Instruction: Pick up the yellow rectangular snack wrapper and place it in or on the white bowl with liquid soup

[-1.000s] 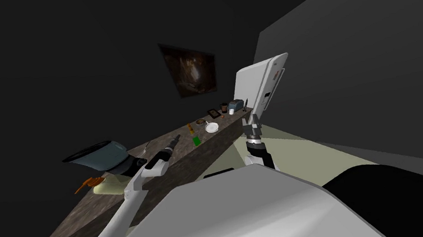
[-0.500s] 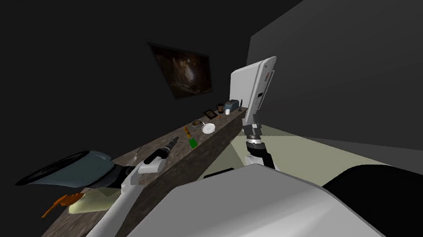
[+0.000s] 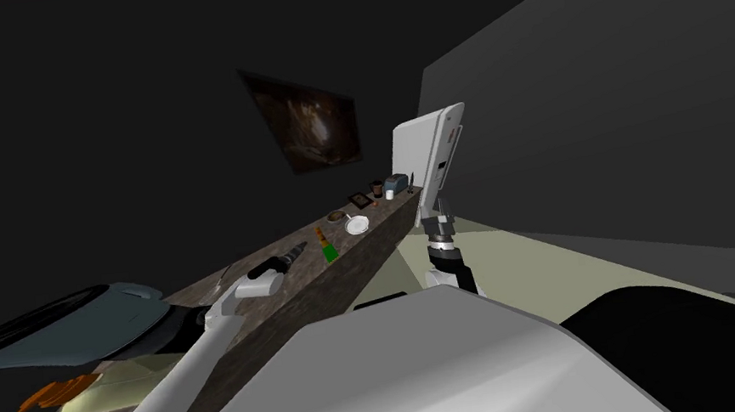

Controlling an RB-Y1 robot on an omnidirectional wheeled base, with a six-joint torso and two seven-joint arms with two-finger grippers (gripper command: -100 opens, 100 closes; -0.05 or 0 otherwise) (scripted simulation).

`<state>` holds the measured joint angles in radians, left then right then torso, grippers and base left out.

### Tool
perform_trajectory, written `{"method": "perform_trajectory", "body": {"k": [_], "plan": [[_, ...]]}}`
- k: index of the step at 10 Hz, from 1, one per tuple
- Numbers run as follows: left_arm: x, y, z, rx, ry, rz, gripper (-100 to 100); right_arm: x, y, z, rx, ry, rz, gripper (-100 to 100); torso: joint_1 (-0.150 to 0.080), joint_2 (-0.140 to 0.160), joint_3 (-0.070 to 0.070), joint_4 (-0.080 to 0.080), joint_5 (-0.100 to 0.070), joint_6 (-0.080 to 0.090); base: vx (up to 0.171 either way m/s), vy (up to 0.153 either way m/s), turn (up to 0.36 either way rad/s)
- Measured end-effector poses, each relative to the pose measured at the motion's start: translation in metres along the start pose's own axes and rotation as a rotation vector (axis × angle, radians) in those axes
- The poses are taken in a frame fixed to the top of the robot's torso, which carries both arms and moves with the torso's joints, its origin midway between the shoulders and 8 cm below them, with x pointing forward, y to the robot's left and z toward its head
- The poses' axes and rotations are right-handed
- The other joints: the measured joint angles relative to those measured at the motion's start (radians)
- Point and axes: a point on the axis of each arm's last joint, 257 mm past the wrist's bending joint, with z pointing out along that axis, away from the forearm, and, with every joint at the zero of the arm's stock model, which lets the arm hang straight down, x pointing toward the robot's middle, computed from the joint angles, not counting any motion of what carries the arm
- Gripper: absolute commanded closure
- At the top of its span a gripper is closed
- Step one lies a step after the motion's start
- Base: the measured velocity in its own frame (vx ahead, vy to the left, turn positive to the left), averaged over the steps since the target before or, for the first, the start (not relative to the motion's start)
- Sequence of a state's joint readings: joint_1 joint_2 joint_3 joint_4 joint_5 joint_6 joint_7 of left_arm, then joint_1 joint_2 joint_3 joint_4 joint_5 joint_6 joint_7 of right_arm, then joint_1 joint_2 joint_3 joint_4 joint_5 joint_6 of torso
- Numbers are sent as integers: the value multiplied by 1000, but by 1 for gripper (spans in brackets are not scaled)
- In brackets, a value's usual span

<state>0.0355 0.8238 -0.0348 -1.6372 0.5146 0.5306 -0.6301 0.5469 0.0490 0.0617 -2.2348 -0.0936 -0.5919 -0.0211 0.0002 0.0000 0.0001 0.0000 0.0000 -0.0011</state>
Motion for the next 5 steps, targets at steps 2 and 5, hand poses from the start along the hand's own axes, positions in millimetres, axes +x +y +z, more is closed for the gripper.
{"method": "perform_trajectory", "body": {"k": [2, 5], "plan": [[-5, 19, 2, -57, 28, 12, -100, 0, 0, 0, 0, 0, 0, 0, 0, 0, 0, 0, 0, 0, 11, -2, -186], [-11, 47, 5, -150, 77, 24, -100, 0, 0, 0, 0, 0, 0, 0, 0, -1, 0, 0, 0, 1, 14, 3, -138]]}}
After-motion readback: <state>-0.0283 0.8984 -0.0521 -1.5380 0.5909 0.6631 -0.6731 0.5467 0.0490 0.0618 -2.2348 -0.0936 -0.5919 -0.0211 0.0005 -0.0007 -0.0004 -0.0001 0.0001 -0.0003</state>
